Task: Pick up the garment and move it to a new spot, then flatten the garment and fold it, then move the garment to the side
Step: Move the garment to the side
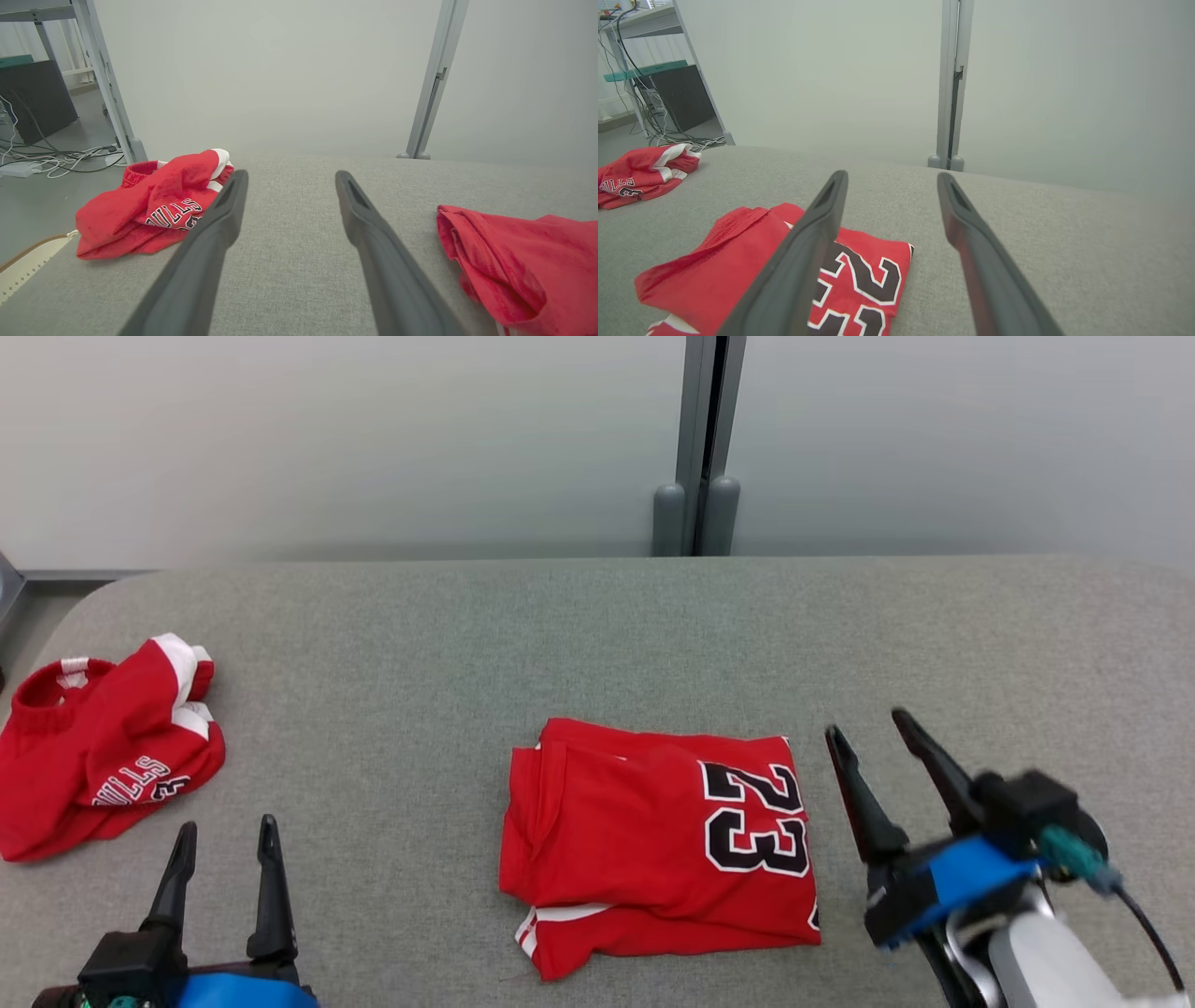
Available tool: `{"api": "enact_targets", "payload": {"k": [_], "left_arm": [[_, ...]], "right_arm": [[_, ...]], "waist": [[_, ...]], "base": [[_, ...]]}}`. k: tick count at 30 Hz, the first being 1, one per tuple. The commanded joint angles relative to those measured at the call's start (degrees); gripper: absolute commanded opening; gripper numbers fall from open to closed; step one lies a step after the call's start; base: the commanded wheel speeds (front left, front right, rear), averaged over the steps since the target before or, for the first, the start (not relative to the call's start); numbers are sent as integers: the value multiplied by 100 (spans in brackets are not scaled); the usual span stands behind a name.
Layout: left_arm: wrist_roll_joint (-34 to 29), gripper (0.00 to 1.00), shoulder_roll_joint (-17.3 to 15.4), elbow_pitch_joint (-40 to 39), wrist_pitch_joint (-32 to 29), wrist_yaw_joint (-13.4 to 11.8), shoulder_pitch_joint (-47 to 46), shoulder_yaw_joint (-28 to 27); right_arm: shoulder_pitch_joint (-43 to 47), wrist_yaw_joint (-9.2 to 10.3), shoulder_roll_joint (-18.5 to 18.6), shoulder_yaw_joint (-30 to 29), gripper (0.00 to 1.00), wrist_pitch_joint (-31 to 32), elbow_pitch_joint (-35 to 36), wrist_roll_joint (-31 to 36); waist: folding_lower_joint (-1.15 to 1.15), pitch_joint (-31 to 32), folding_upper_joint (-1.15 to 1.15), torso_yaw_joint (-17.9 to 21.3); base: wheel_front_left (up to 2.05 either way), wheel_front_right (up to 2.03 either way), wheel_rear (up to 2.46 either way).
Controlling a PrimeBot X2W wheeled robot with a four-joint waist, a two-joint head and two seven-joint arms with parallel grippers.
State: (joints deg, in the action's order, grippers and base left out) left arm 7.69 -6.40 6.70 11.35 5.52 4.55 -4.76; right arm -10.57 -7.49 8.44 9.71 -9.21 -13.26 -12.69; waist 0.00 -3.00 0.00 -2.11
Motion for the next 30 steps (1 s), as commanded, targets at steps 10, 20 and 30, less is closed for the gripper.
{"api": "enact_targets", "payload": {"k": [10,20,30], "left_arm": [[43,100,-11,224,177,-11,-498,156],[92,100,-16,375,292,-50,-551,144],[126,100,-25,443,339,-56,-722,242]], "right_arm": [[-1153,-1,130,464,100,540,-1658,-279],[-875,-1,-6,531,100,358,-2617,-457],[-1163,-9,-281,1057,56,419,-3330,-656]], "waist": [[0,-421,0,-313],[0,-552,0,-316],[0,-728,0,-250]], "base": [[0,0,0],[0,0,0],[0,0,0]]}}
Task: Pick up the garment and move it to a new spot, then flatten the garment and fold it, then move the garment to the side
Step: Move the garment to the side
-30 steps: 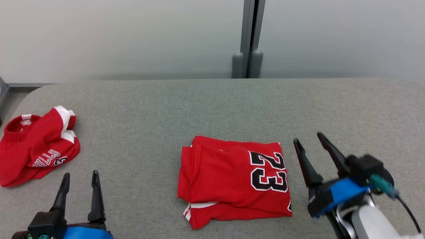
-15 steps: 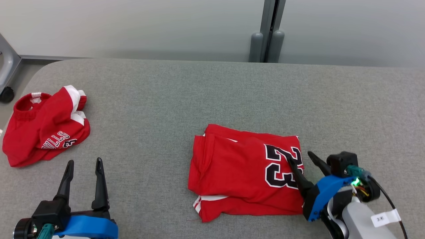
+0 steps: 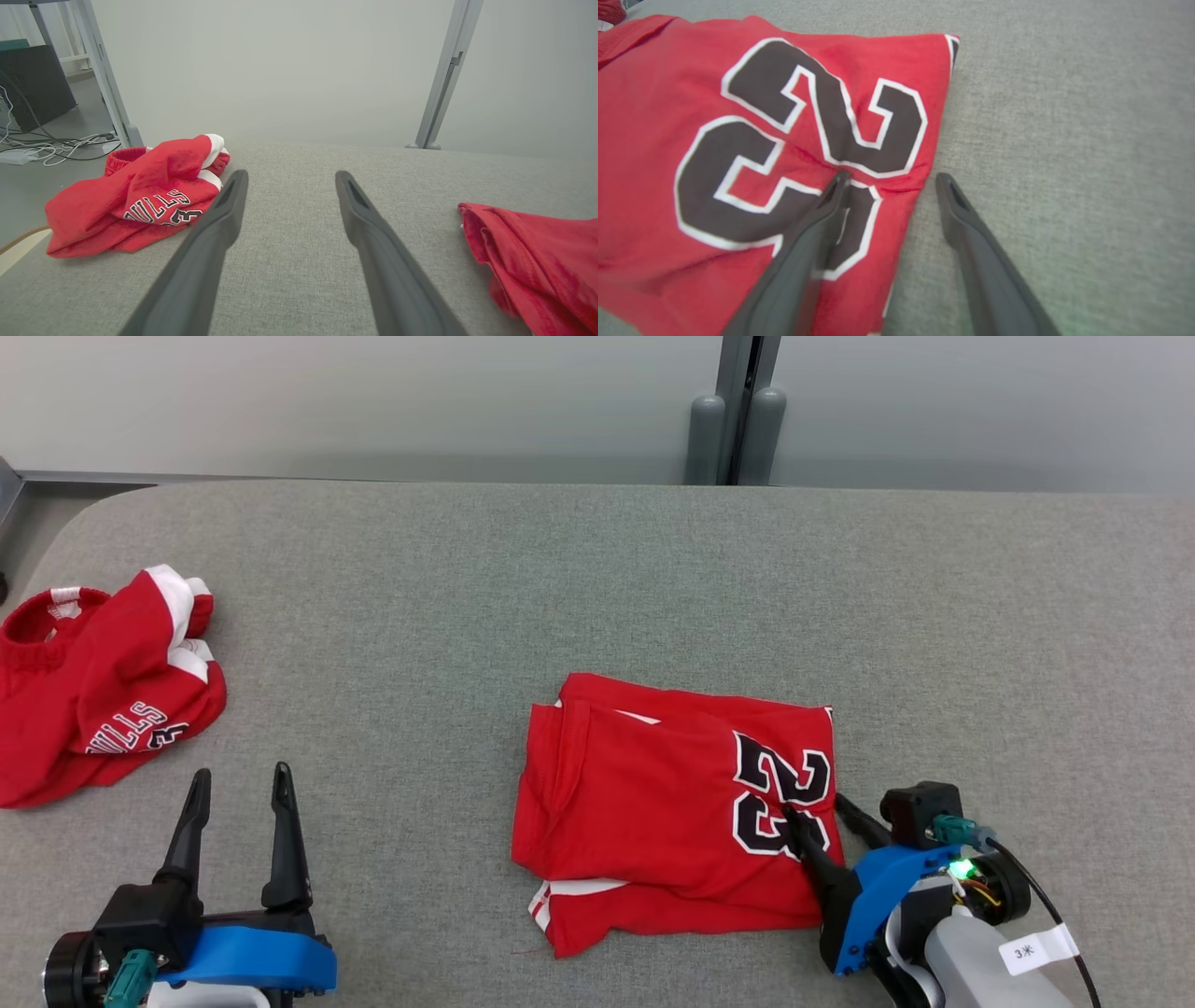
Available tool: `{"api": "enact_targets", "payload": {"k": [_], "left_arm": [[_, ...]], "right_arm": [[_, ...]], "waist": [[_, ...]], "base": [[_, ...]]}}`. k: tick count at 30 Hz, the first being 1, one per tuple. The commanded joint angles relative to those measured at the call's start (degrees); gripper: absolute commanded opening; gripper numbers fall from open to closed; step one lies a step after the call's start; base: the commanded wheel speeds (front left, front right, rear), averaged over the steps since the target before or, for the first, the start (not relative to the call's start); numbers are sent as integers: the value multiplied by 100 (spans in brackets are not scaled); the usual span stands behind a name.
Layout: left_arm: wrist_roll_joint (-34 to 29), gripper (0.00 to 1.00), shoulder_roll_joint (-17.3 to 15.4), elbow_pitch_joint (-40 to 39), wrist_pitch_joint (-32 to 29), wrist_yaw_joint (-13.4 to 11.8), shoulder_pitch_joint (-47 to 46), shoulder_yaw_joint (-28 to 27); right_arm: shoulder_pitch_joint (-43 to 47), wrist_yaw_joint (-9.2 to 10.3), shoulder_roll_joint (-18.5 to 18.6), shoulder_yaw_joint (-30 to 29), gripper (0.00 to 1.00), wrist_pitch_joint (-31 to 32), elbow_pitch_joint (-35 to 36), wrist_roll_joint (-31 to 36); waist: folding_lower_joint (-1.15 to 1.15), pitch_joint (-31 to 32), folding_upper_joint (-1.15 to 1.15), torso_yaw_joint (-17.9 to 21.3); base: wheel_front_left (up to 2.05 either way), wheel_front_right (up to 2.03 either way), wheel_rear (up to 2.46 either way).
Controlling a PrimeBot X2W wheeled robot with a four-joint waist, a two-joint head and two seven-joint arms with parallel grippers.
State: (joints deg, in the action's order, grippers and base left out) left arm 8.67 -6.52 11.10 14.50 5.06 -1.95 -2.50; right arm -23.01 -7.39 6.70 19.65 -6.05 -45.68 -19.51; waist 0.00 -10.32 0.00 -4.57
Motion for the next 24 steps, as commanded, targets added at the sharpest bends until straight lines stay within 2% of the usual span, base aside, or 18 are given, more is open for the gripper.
{"api": "enact_targets", "payload": {"k": [1,2,3,4,15,24], "left_arm": [[33,100,-12,5,27,-11,-87,24],[36,100,-13,7,32,-11,-101,31],[29,100,-16,8,35,-12,-112,31],[37,100,-32,-32,46,-31,-198,29],[-85,100,-222,-447,63,-10,-805,109],[-194,100,-659,-1204,-70,-81,-1179,-86]], "right_arm": [[31,-19,-103,111,56,102,-130,-6],[-39,-19,-80,143,0,47,-147,-40],[-115,-19,-39,165,0,17,-158,-84],[-560,-4,269,292,0,-130,-120,-106],[-2586,-7,1490,915,0,126,142,-198],[-4014,-6,2302,957,0,268,169,-372]], "waist": [[0,-14,0,-4],[0,-35,0,-3],[0,-61,0,-1],[0,-209,0,55],[0,-1309,0,460],[0,-2444,0,1336]], "base": [[0,0,0],[0,0,0],[0,0,0],[0,0,0],[0,0,0],[0,0,0]]}}
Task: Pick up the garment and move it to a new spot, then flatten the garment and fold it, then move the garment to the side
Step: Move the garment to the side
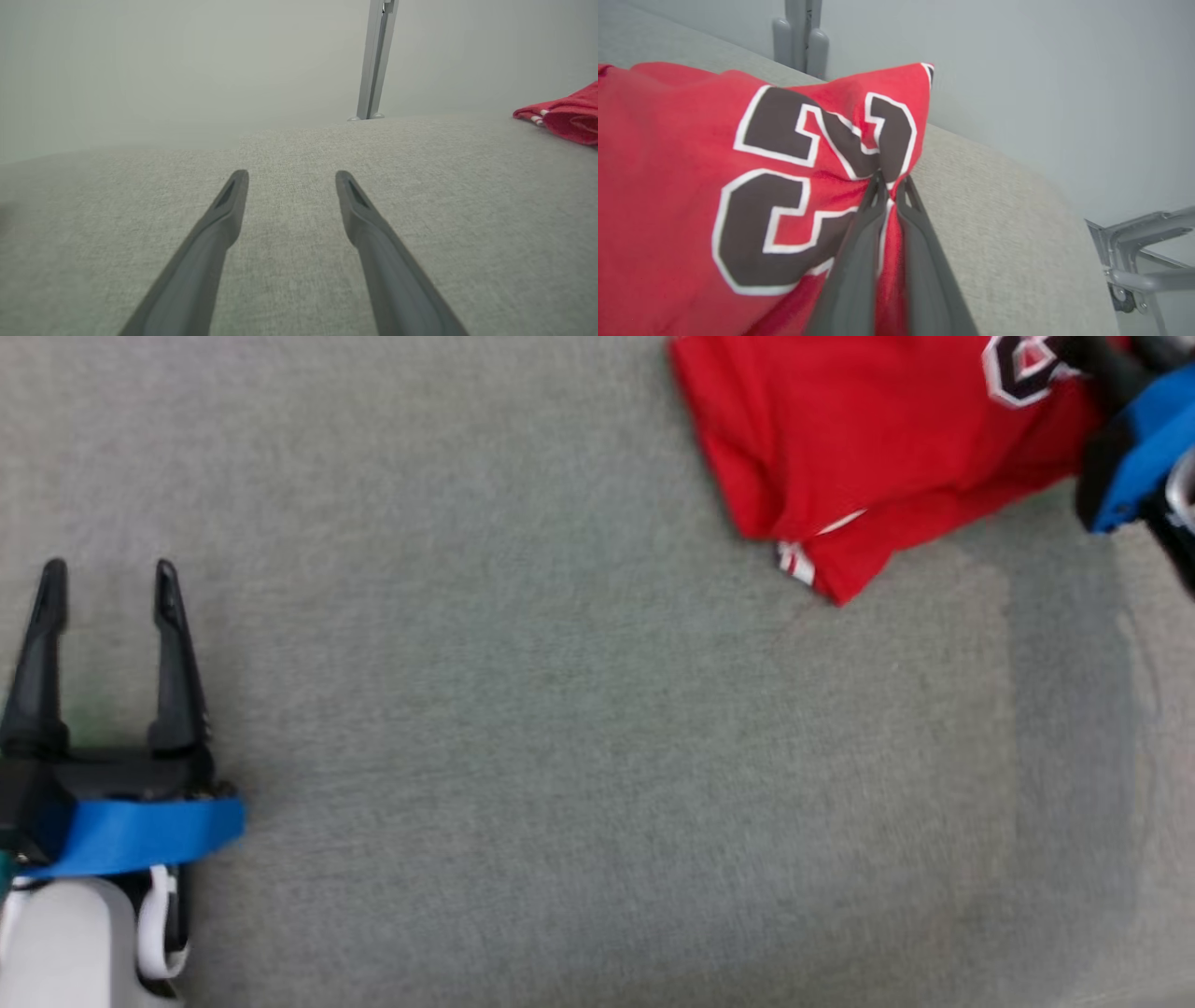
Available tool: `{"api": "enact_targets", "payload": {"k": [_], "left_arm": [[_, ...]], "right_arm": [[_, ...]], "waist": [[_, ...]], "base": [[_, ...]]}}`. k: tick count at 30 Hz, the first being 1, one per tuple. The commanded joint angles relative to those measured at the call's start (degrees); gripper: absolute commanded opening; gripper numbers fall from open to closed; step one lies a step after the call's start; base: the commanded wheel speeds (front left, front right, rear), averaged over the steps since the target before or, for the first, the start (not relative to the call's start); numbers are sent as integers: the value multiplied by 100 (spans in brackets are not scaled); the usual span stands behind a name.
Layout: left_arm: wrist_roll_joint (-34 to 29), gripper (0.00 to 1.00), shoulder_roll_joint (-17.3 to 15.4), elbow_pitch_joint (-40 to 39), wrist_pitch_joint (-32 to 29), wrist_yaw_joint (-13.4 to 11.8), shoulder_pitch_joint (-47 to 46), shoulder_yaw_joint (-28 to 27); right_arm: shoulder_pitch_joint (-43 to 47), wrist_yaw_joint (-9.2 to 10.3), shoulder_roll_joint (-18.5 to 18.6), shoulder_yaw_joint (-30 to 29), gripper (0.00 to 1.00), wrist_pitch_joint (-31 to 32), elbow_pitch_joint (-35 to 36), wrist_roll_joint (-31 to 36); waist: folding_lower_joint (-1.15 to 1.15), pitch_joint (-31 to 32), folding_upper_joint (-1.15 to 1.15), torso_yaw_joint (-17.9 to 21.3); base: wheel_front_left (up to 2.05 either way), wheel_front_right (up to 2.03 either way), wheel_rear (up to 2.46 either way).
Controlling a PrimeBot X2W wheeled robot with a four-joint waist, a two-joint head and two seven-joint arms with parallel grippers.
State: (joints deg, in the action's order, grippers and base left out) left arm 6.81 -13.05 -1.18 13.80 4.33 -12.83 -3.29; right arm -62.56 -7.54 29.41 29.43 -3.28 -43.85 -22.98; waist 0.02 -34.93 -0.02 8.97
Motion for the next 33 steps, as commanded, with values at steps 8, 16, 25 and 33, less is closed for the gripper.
{"api": "enact_targets", "payload": {"k": [8,16,25,33], "left_arm": [[-115,100,-274,-589,-351,-18,-74,-29],[-98,100,-410,-1084,-555,-94,161,-109],[-36,100,-345,-1070,-482,-154,179,-62],[87,100,-184,-692,-231,-236,342,-37]], "right_arm": [[-568,8,618,-140,0,-92,-472,-166],[-957,8,796,44,0,-8,-943,-341],[-1418,7,587,103,100,-434,-1728,-243],[-1224,7,377,64,100,-1139,-1812,-103]], "waist": [[-2,-331,2,365],[-2,-359,2,420],[-2,-281,2,251],[-2,220,2,2]], "base": [[0,0,0],[0,0,0],[0,0,0],[0,0,0]]}}
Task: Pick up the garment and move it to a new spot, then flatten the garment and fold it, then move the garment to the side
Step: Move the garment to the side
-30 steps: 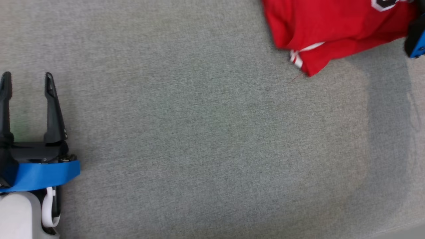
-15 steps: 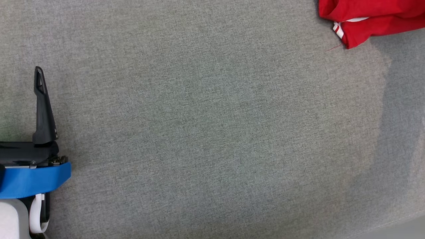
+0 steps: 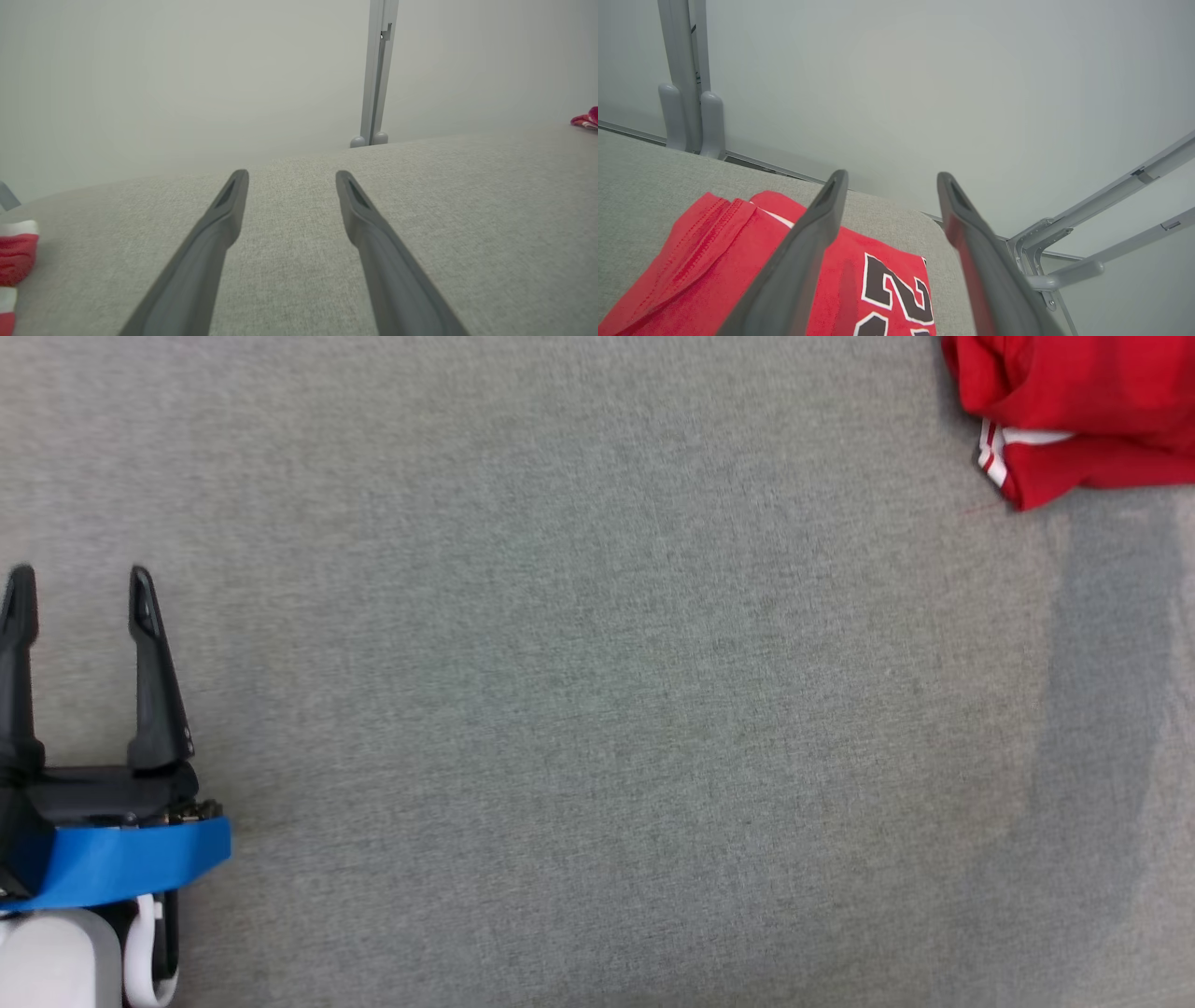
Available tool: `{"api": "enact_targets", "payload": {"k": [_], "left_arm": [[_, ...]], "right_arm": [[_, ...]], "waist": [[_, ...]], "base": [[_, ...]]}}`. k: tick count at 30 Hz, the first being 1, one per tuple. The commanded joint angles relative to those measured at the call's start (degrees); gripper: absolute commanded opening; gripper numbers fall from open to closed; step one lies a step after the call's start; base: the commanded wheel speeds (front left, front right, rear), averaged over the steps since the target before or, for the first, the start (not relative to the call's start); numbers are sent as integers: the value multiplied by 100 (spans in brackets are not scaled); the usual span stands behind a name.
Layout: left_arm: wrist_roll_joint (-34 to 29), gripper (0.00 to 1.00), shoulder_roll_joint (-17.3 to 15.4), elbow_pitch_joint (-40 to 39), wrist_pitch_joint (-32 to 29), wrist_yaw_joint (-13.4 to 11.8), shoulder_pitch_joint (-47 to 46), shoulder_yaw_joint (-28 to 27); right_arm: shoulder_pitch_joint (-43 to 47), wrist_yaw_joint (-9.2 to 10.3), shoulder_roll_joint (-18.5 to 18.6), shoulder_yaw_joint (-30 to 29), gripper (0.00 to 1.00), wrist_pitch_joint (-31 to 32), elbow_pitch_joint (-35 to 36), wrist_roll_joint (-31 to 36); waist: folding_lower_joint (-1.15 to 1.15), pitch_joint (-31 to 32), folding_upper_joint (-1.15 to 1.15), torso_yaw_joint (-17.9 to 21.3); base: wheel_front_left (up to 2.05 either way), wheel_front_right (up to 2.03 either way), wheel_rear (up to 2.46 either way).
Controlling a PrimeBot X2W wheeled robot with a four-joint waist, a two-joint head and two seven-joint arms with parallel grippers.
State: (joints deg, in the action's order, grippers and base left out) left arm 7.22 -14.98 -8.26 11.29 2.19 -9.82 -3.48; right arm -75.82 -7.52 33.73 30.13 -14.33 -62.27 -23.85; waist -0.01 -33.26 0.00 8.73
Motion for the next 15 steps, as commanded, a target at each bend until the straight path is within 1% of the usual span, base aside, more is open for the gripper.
{"api": "enact_targets", "payload": {"k": [1,2,5,7,11,15], "left_arm": [[45,100,34,72,55,-23,66,-7],[59,100,39,106,76,-41,107,-13],[101,100,100,238,143,-69,228,-17],[139,100,144,327,176,-83,289,-27],[225,100,230,508,228,-99,481,-2],[312,100,315,741,254,-78,616,32]], "right_arm": [[215,5,-91,-41,100,-60,127,-46],[317,5,-140,-83,100,-85,276,-68],[803,4,-280,-370,100,-91,1095,8],[1333,4,-427,-626,100,-84,1648,82],[2494,3,-833,-1124,100,-86,2608,268],[3582,3,-1207,-1465,100,-86,3247,396]], "waist": [[1,155,0,-8],[1,254,0,-33],[1,556,0,-121],[1,754,0,-184],[1,1163,0,-305],[1,1472,0,-405]], "base": [[0,0,0],[0,0,0],[0,0,0],[0,0,0],[0,0,0],[0,0,0]]}}
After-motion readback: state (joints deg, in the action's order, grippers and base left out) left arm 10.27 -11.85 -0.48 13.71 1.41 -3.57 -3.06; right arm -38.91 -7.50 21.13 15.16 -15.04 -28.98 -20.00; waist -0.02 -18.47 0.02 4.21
